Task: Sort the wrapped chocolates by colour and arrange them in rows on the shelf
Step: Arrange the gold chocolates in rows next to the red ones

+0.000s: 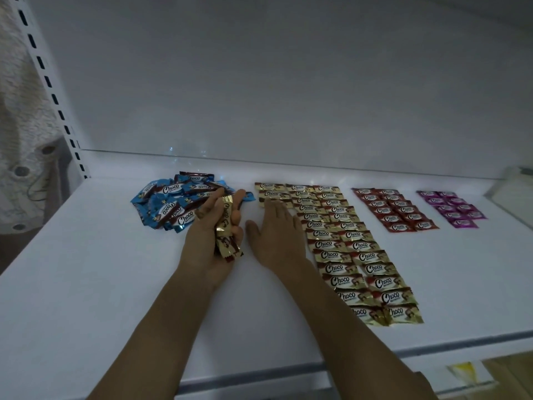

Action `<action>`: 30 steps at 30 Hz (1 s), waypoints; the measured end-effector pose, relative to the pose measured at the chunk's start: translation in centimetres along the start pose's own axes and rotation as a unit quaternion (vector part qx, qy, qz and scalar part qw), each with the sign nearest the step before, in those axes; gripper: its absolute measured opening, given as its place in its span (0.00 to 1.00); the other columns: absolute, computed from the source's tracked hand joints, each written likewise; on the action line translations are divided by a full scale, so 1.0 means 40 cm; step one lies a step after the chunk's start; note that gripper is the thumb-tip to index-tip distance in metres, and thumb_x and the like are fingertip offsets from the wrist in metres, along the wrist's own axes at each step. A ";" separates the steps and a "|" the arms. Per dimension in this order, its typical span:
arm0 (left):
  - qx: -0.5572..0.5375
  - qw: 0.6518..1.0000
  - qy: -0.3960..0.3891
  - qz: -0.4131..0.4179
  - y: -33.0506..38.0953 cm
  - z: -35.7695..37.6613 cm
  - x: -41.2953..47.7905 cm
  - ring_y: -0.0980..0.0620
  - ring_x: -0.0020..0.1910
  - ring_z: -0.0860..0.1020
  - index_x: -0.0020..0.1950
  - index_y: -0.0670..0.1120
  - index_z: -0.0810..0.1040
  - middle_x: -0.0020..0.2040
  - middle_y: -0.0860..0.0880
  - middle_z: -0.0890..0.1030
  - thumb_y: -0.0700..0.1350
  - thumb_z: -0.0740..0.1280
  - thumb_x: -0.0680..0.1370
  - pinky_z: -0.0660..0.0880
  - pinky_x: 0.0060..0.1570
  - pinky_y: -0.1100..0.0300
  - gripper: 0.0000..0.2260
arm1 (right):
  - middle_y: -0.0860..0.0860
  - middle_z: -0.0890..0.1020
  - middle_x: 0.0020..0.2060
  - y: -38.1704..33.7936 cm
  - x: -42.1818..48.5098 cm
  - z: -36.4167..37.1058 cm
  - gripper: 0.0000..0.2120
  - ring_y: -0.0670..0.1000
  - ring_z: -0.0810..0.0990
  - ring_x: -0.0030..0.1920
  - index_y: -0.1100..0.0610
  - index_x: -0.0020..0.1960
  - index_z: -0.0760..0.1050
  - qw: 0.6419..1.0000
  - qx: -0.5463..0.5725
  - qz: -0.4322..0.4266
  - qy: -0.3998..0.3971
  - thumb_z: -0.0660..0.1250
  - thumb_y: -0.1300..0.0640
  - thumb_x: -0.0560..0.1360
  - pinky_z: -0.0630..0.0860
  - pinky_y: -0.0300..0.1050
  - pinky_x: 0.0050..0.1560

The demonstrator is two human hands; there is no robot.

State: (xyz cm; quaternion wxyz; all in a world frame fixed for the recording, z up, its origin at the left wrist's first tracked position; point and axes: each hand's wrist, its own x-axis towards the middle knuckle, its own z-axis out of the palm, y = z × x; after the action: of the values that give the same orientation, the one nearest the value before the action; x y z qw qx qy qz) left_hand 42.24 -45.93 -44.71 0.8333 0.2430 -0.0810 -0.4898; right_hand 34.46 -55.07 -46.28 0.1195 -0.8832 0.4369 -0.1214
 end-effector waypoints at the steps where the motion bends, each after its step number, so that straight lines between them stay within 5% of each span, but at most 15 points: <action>1: -0.002 1.000 -0.001 0.002 0.001 0.000 0.001 0.58 0.30 0.78 0.60 0.49 0.76 0.51 0.47 0.85 0.42 0.60 0.78 0.75 0.28 0.68 0.11 | 0.55 0.53 0.77 0.000 0.003 0.001 0.31 0.53 0.49 0.77 0.58 0.78 0.48 1.000 -0.003 0.000 -0.006 0.53 0.45 0.80 0.45 0.53 0.75; 14: -0.031 0.999 0.008 -0.005 0.005 0.009 0.005 0.56 0.35 0.82 0.63 0.46 0.74 0.50 0.46 0.85 0.40 0.59 0.81 0.78 0.31 0.67 0.12 | 0.55 0.60 0.75 0.004 0.021 0.004 0.28 0.56 0.58 0.74 0.58 0.75 0.56 0.999 0.010 -0.018 0.033 0.56 0.47 0.79 0.53 0.52 0.72; 18: -0.049 0.998 0.024 -0.007 0.010 0.015 0.006 0.52 0.42 0.84 0.66 0.44 0.73 0.52 0.45 0.84 0.36 0.56 0.82 0.81 0.40 0.63 0.15 | 0.52 0.77 0.61 0.006 0.008 -0.004 0.16 0.51 0.74 0.61 0.57 0.65 0.73 0.977 0.170 -0.051 0.120 0.61 0.54 0.79 0.67 0.44 0.60; 22: -0.024 0.999 0.030 -0.004 0.011 0.014 0.002 0.50 0.57 0.80 0.69 0.44 0.72 0.64 0.45 0.79 0.37 0.56 0.82 0.82 0.47 0.56 0.16 | 0.47 0.83 0.41 -0.028 -0.061 -0.011 0.06 0.48 0.81 0.42 0.51 0.48 0.78 0.889 0.445 -0.036 0.097 0.64 0.51 0.78 0.79 0.51 0.46; 25: -0.023 0.999 0.029 0.002 0.011 0.008 -0.002 0.49 0.62 0.77 0.71 0.45 0.71 0.66 0.46 0.78 0.38 0.56 0.82 0.72 0.64 0.50 0.17 | 0.44 0.83 0.41 -0.036 -0.100 -0.013 0.04 0.43 0.80 0.38 0.47 0.44 0.77 0.884 0.463 -0.054 0.044 0.72 0.51 0.72 0.78 0.41 0.41; 30: -0.025 0.999 0.030 0.007 0.012 0.008 -0.002 0.49 0.57 0.79 0.68 0.45 0.73 0.58 0.48 0.82 0.38 0.55 0.82 0.71 0.64 0.50 0.16 | 0.48 0.82 0.42 -0.031 -0.105 -0.010 0.06 0.43 0.75 0.34 0.51 0.43 0.78 0.904 0.418 -0.078 0.038 0.75 0.56 0.70 0.71 0.32 0.36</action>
State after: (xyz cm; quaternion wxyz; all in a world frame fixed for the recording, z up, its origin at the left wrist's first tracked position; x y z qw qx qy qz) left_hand 42.45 -45.77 -44.19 0.8444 0.2363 -0.0458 -0.4786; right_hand 32.80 -51.03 -45.96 0.4515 -0.7781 0.2797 -0.3353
